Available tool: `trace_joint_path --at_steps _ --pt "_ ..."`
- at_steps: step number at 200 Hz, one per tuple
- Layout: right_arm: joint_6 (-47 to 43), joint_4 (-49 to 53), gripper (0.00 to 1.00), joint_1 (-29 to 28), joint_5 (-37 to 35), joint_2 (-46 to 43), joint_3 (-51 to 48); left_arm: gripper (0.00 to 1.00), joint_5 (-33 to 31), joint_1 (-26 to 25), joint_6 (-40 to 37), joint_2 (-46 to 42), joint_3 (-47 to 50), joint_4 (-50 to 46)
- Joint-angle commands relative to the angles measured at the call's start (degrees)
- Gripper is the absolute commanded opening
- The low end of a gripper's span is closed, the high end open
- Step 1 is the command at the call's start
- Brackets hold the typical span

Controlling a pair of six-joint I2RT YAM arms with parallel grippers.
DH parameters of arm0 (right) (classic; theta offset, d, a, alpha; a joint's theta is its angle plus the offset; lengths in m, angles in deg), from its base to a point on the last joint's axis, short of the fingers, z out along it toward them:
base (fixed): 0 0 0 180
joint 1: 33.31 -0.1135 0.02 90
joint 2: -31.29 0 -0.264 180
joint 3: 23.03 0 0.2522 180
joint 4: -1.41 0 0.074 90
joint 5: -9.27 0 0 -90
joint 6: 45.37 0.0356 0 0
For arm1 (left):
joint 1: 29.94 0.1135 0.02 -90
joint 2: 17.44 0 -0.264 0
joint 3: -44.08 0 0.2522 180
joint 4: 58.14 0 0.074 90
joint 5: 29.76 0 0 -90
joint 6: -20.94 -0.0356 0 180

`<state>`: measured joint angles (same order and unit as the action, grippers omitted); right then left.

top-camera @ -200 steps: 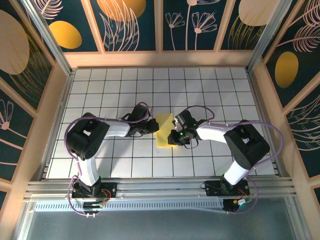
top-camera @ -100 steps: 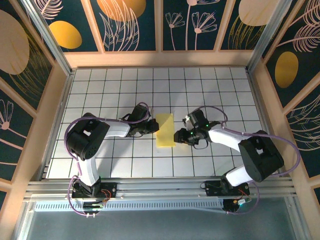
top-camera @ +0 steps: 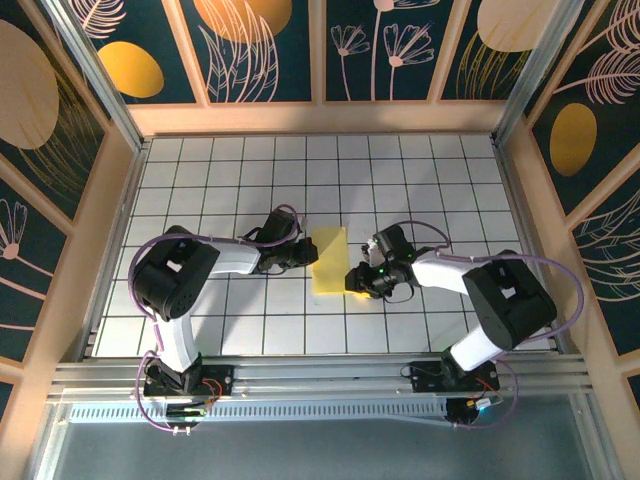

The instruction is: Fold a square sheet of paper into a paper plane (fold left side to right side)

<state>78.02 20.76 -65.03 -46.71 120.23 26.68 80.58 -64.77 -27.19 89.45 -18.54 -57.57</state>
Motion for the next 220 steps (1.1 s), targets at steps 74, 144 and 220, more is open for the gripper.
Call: trace_joint_path --at_steps 74,144,220 --pt "1.2 -5.5 0.36 0.1 2.0 2.0 2.3 0.00 -1.1 -0.8 0.3 0.5 1.8 -2.8" --pt "1.8 -8.5 0.36 3.0 4.1 4.3 3.1 0.00 -0.7 -0.9 0.6 0.4 1.7 -2.3" --pt "3.1 -13.2 0.33 4.7 5.7 9.2 6.6 0.00 0.1 -1.0 0.6 -0.4 1.7 -1.8"
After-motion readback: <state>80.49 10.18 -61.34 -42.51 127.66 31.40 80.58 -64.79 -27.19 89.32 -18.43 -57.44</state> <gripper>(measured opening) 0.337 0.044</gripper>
